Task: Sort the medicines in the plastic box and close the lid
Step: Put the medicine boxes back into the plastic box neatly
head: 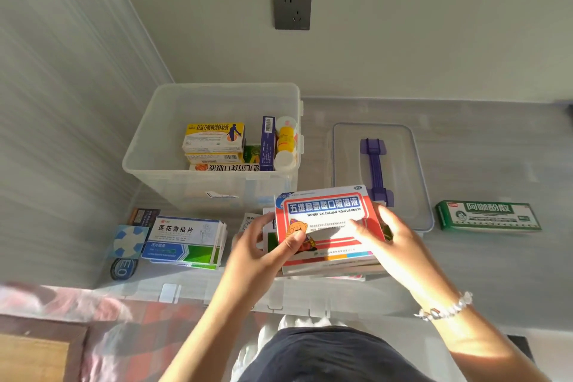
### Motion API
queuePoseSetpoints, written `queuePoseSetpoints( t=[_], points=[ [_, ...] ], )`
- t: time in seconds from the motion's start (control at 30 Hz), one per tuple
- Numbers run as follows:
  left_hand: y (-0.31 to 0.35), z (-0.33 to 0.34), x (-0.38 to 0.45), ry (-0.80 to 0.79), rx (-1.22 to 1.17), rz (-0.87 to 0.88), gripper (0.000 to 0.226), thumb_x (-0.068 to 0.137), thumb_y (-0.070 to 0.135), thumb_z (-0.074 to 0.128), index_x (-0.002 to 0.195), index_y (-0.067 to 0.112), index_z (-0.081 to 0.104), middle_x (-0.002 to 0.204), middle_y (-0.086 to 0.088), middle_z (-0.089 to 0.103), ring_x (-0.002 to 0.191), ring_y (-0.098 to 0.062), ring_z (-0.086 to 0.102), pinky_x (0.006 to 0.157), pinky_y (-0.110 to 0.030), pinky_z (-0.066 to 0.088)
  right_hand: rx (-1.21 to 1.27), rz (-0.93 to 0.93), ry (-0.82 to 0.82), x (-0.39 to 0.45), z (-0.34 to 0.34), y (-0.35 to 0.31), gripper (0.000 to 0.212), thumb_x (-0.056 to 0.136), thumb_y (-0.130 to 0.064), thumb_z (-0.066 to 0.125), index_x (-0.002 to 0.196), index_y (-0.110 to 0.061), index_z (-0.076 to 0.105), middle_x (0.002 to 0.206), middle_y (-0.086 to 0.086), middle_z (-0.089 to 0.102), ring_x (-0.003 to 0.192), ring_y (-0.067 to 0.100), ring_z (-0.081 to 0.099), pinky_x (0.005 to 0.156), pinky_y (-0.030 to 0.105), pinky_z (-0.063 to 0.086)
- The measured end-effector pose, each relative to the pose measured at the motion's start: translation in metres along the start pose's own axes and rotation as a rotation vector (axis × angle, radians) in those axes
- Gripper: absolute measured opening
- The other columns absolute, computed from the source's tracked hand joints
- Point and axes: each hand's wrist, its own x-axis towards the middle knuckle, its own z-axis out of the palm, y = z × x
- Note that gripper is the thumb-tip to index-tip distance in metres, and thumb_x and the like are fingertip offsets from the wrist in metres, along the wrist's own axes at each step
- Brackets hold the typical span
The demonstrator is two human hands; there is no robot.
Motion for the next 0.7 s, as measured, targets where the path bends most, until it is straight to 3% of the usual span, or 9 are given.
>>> queuePoseSetpoints(
  t=[0.07, 0.13, 0.2, 0.3, 0.4, 0.47, 0.57, 0.63, 0.7],
  points=[
    [0.009, -0.009, -0.007, 0.005, 0.005, 0.025, 0.055, 0.051, 0.082, 0.06, 0.1, 0.062, 0.046, 0.113, 0.022, 0.059, 0.098, -0.002, 0.063, 0.079, -0.025, 0.055, -0.019, -0.035, -0.014, -0.003, -0.005, -0.01, 0.018, 0.071, -0.071, 0.051, 0.086, -0.074, 0.042, 0.095, -0.039, 0.057, 0.084, -0.018, 0.056, 0.065, 0.01, 0.039],
    [0.017, -0.019, -0.013, 0.028, 0.012, 0.049, 0.071, 0.047, 0.086, 0.058, 0.11, 0.054, 0.049, 0.115, 0.015, 0.062, 0.091, -0.002, 0.066, 0.07, -0.021, 0.056, -0.025, -0.087, -0.018, -0.004, -0.008, -0.021, 0.029, 0.069, -0.075, 0.049, 0.096, -0.064, 0.049, 0.095, -0.034, 0.063, 0.085, -0.016, 0.059, 0.068, 0.014, 0.043],
    [0.024, -0.03, -0.016, 0.057, 0.037, 0.065, 0.077, 0.047, 0.087, 0.056, 0.115, 0.052, 0.048, 0.116, 0.008, 0.061, 0.095, -0.01, 0.066, 0.072, -0.027, 0.058, -0.05, -0.13, -0.024, -0.002, -0.01, -0.033, 0.032, 0.07, -0.076, 0.047, 0.098, -0.062, 0.049, 0.093, -0.038, 0.062, 0.083, -0.02, 0.057, 0.065, 0.009, 0.04],
    [0.034, -0.048, -0.014, 0.088, 0.073, 0.102, 0.077, 0.049, 0.087, 0.054, 0.117, 0.054, 0.047, 0.117, 0.01, 0.059, 0.102, -0.016, 0.063, 0.08, -0.038, 0.057, -0.073, -0.186, -0.023, 0.002, -0.007, -0.055, 0.026, 0.071, -0.077, 0.044, 0.095, -0.068, 0.043, 0.094, -0.039, 0.061, 0.084, -0.016, 0.058, 0.062, 0.007, 0.039],
    [0.043, -0.067, -0.005, 0.111, 0.064, 0.119, 0.071, 0.052, 0.085, 0.056, 0.116, 0.055, 0.046, 0.117, 0.009, 0.062, 0.101, -0.013, 0.064, 0.085, -0.039, 0.055, -0.073, -0.226, -0.011, 0.011, 0.002, -0.074, 0.023, 0.07, -0.077, 0.043, 0.092, -0.074, 0.04, 0.092, -0.041, 0.059, 0.083, -0.013, 0.058, 0.062, 0.012, 0.043],
    [0.048, -0.08, 0.004, 0.132, 0.054, 0.106, 0.072, 0.048, 0.085, 0.057, 0.114, 0.057, 0.046, 0.118, 0.006, 0.061, 0.094, -0.009, 0.066, 0.083, -0.039, 0.056, -0.06, -0.247, -0.009, 0.02, 0.009, -0.086, 0.022, 0.071, -0.076, 0.043, 0.093, -0.072, 0.041, 0.091, -0.041, 0.06, 0.081, -0.012, 0.06, 0.063, 0.015, 0.047],
    [0.055, -0.101, 0.02, 0.154, 0.06, 0.08, 0.072, 0.042, 0.088, 0.057, 0.107, 0.06, 0.046, 0.119, 0.008, 0.059, 0.101, -0.013, 0.063, 0.089, -0.044, 0.053, 0.034, -0.252, -0.005, 0.036, 0.023, -0.102, 0.027, 0.072, -0.072, 0.047, 0.097, -0.063, 0.049, 0.094, -0.034, 0.064, 0.083, -0.01, 0.063, 0.069, 0.015, 0.047],
    [0.058, -0.117, 0.034, 0.138, 0.075, 0.068, 0.067, 0.043, 0.088, 0.056, 0.103, 0.062, 0.045, 0.117, 0.01, 0.059, 0.1, -0.012, 0.063, 0.089, -0.043, 0.052, 0.039, -0.25, -0.017, 0.047, 0.033, -0.115, 0.027, 0.072, -0.071, 0.048, 0.097, -0.061, 0.049, 0.091, -0.036, 0.064, 0.078, -0.014, 0.062, 0.062, 0.009, 0.047],
    [0.06, -0.133, 0.052, 0.112, 0.078, 0.071, 0.071, 0.048, 0.087, 0.056, 0.111, 0.056, 0.045, 0.112, 0.01, 0.061, 0.093, -0.009, 0.065, 0.08, -0.033, 0.055, 0.013, -0.25, -0.025, 0.06, 0.044, -0.127, 0.028, 0.072, -0.072, 0.045, 0.098, -0.061, 0.044, 0.088, -0.034, 0.065, 0.073, -0.013, 0.063, 0.056, 0.009, 0.05]
  ],
)
